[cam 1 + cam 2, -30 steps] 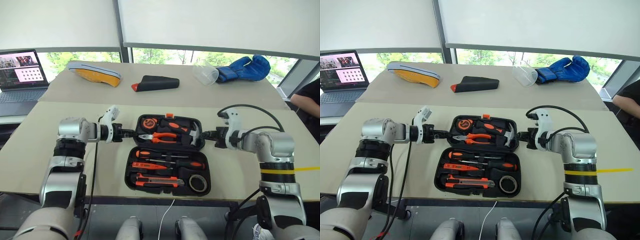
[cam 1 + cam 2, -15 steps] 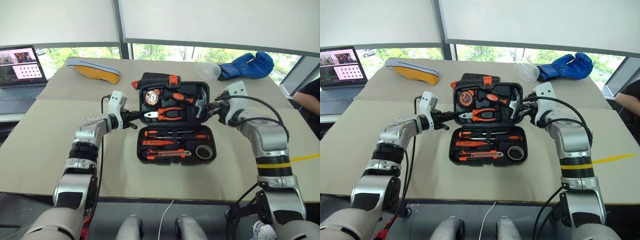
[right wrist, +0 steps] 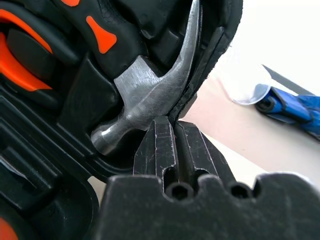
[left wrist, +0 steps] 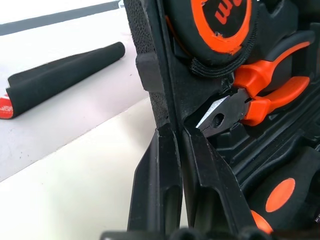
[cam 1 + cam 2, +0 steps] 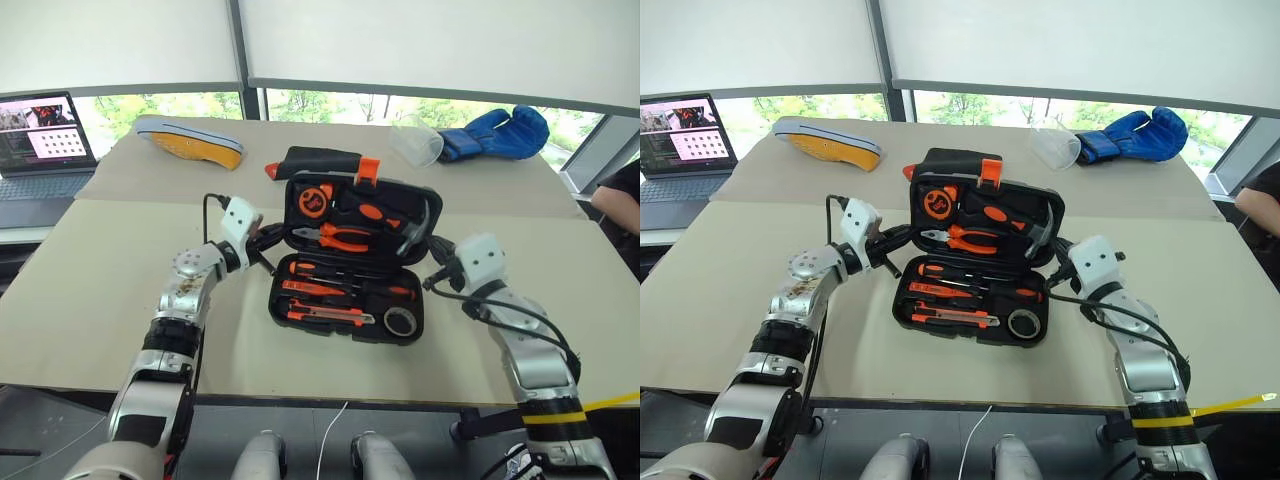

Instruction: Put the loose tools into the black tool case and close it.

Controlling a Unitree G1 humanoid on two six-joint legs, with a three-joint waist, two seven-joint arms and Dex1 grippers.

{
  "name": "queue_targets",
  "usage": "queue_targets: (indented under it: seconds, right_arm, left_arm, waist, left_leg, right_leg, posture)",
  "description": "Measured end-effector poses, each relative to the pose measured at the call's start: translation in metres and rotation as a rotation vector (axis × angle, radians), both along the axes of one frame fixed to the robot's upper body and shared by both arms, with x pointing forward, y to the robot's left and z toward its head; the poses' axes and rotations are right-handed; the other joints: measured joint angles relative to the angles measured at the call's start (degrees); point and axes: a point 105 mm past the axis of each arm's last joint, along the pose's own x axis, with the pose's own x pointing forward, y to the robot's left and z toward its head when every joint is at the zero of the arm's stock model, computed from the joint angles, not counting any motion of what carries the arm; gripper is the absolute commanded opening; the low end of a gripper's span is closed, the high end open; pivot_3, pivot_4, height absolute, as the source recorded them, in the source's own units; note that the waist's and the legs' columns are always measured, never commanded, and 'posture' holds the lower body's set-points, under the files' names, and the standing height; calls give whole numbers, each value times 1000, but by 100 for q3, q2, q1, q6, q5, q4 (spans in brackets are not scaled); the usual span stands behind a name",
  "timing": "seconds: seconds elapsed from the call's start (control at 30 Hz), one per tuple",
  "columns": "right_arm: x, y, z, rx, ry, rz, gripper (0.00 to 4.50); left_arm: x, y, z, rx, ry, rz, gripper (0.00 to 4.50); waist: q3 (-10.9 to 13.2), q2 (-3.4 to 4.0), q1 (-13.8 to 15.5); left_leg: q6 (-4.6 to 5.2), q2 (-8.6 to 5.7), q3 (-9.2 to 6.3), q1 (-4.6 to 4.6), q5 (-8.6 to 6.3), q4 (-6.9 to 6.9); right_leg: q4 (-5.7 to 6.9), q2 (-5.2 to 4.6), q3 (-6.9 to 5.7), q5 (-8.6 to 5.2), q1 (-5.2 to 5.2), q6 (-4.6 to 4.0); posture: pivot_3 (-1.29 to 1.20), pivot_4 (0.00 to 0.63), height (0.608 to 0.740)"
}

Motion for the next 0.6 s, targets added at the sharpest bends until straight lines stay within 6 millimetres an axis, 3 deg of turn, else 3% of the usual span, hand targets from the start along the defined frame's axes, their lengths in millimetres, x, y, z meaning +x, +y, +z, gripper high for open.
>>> queue_targets:
  seconds: [0.13,0.27,0.37,0.5,0.57,0.6]
  right_arm:
    - [-24,6,-8,-19,-10,44,37]
    - [-45,10,-17,-144,-27,77,1271]
    - [-48,12,-29,-177,3,79,1314]
    - [-42,12,-24,-242,-42,80,1314]
    - [-41,11,-23,-244,-46,79,1314]
    - [-42,10,-24,-234,-36,75,1314]
  left_arm:
    - [-15,7,-6,-13,34,15,0]
    - [-27,21,-15,-45,85,77,1300]
    - [-27,33,-25,-44,128,144,2433]
    - [-27,32,-21,-44,120,157,3903]
    - [-27,33,-21,-42,122,161,4455]
    - [-27,36,-21,-34,130,170,4455]
  waist:
    - [-1,1,-21]
    - [-4,1,-56]
    - [-2,0,-77]
    - [-3,0,-62]
    - [-3,0,-51]
    - [-3,0,-41]
  left_leg:
    - [-1,4,4,61,0,-3]
    - [-5,9,7,78,2,-6]
    - [-12,13,8,77,17,-6]
    - [-11,11,8,80,32,-4]
    - [-11,12,8,79,32,-3]
    - [-10,12,7,77,32,-4]
  right_leg:
    - [1,2,3,-6,51,-3]
    - [10,6,6,-14,55,-4]
    - [15,10,6,-21,46,10]
    - [15,9,6,-11,52,20]
    - [15,9,6,-11,50,18]
    - [15,10,6,-13,49,15]
  posture:
    - [0,150,734]
    - [0,150,734]
    - [0,150,734]
    - [0,150,734]
    - [0,150,734]
    - [0,150,734]
